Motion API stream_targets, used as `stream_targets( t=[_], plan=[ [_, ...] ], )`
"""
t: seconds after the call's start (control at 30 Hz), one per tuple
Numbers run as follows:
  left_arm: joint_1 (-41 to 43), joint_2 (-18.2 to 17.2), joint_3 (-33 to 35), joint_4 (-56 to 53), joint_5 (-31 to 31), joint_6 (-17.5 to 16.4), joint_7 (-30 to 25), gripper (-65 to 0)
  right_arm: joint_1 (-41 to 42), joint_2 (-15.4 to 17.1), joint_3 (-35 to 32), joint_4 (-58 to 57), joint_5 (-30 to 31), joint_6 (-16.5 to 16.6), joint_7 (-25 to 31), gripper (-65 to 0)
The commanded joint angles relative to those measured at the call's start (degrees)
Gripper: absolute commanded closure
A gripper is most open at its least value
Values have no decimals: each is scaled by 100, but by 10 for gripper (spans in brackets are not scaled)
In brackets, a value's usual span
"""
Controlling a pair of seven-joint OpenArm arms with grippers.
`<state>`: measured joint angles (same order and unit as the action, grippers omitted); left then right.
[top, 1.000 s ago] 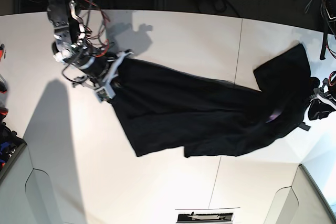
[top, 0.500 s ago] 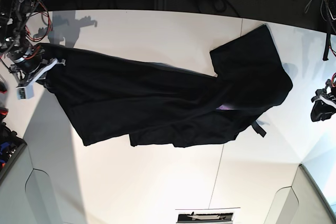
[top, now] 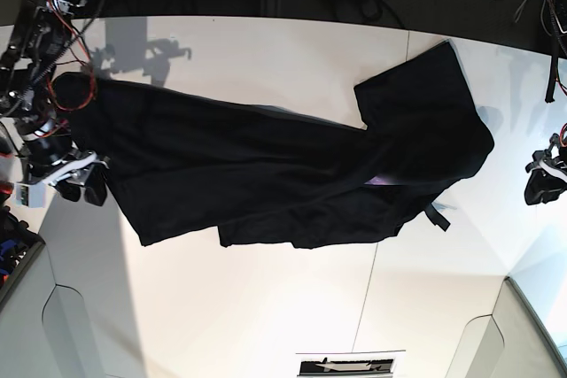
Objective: Layout the t-shirt on the table in an organized manner, then fold the t-shirt properly
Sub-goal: 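Release the shirt with the right gripper and regrasp a shirt edge, then pull the shirt edge with the right gripper to spread the fabric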
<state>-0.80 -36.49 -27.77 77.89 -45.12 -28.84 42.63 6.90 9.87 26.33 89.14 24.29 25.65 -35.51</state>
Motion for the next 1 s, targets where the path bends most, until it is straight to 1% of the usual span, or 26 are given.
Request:
stream_targets(
  t=[0.0,0.07,0.13,0.2,0.27,0.43,0.67,0.83,0.87,0.9,0.97],
  plan=[
    [-92,-144,-44,85,-118,-57,-120,-289,190,-11,-28,-74,-83,-2,240,-310],
    [-90,-146,-44,85,-136,-57,-105,-289,302,-131,-116,-459,-374,-15,496,-310],
    [-76,-146,-44,85,-140,-57,-48,-289,352,-146,-234,-870,-507,-17,835,-310],
    [-55,-146,-44,85,-138,-57,-37,-289,444,-146,-332,-1266,-680,-17,1038,-310],
    [-31,-146,-44,85,-140,-57,-37,-289,568,-146,-424,-1613,-763,-17,1086,-310],
    [59,-144,-44,85,-214,-59,-37,-289,839,-151,-525,-2192,-754,-13,1134,-310],
    [83,-144,-44,85,-225,-57,-37,-289,962,-151,-546,-2214,-715,17,1128,-310],
    [83,-144,-44,85,-273,-59,-44,-289,960,-151,-546,-2214,-479,72,1043,-310],
    [83,-142,-44,85,-284,-59,-42,-289,960,-153,-546,-2214,-428,76,1038,-303],
    [83,-142,-44,85,-286,-59,-42,-289,960,-155,-546,-2214,-409,74,1021,-271],
    [83,-142,-44,85,-286,-59,-44,-289,960,-175,-546,-2214,-411,70,968,-161]
  ],
)
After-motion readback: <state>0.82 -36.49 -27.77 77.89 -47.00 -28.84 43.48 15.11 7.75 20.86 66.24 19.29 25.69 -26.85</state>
